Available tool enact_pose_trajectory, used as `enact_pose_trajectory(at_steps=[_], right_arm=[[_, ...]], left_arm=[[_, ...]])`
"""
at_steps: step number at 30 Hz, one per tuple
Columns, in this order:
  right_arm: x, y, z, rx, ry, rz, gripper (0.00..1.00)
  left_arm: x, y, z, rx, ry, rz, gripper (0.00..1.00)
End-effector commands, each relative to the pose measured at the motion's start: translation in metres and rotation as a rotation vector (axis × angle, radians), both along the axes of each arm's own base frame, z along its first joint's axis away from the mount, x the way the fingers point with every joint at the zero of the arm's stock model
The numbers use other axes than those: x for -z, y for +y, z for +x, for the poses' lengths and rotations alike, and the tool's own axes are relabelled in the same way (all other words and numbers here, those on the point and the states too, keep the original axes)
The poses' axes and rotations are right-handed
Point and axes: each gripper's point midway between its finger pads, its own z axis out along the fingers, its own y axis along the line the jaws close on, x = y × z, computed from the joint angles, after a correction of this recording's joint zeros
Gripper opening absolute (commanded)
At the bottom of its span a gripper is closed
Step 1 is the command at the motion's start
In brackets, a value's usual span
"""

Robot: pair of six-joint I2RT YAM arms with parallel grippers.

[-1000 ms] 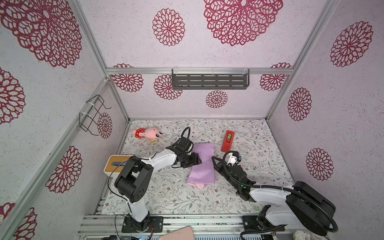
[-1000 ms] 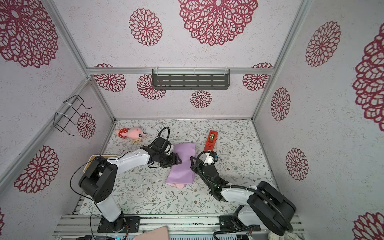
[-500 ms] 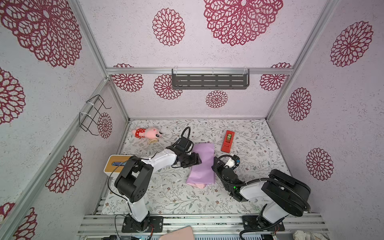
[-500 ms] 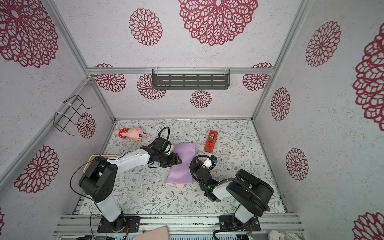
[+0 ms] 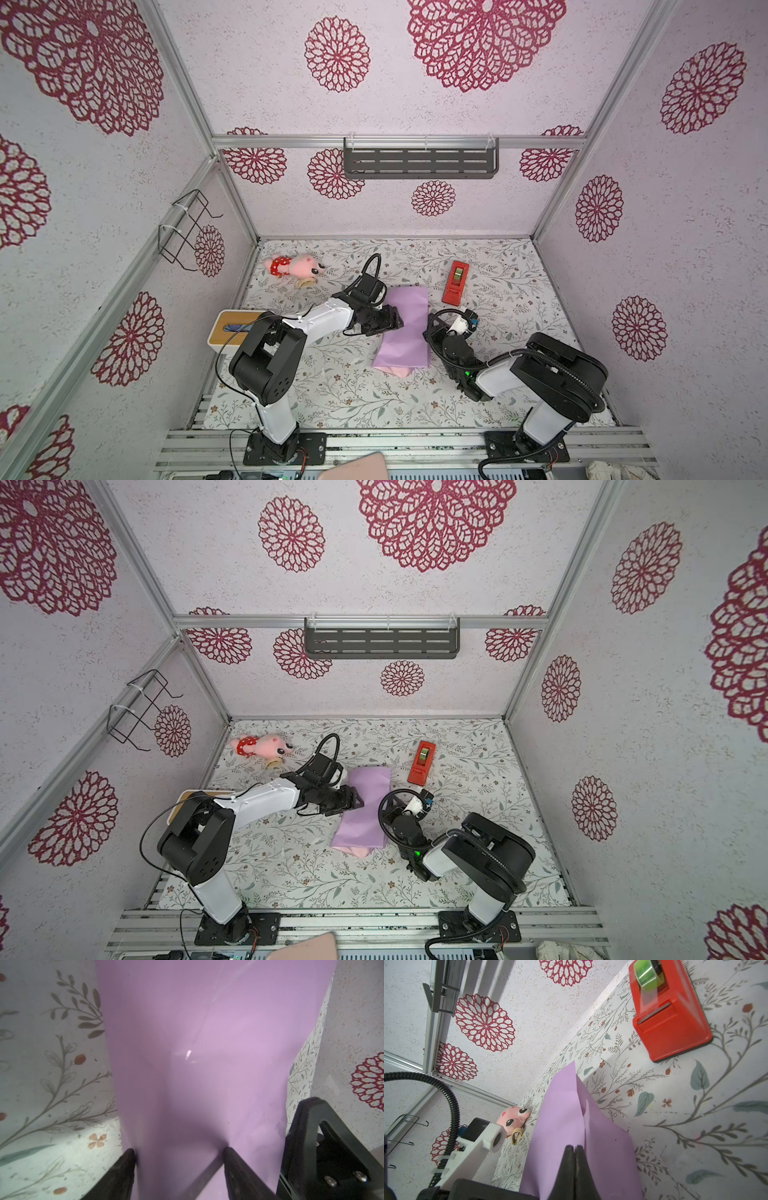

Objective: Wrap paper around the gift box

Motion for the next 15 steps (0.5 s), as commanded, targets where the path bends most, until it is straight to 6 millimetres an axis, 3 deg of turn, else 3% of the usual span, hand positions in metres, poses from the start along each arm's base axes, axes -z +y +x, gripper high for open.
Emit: enact_pose_trajectory(at_steps=[1,15], right_arm=[[-0.0088,0.006,0.0033,-0.018,-0.032,0.018,0.0],[-0.0013,0.0059,-0.0015,-0.056,-0.001,-0.009,0.0]], left_arm=[[0.0425,0.0308,-0.0304,-0.001,0.134,0.159,0.69],[0.0424,0.0313,-0.03,-0.005,0.133,0.151,0.69]])
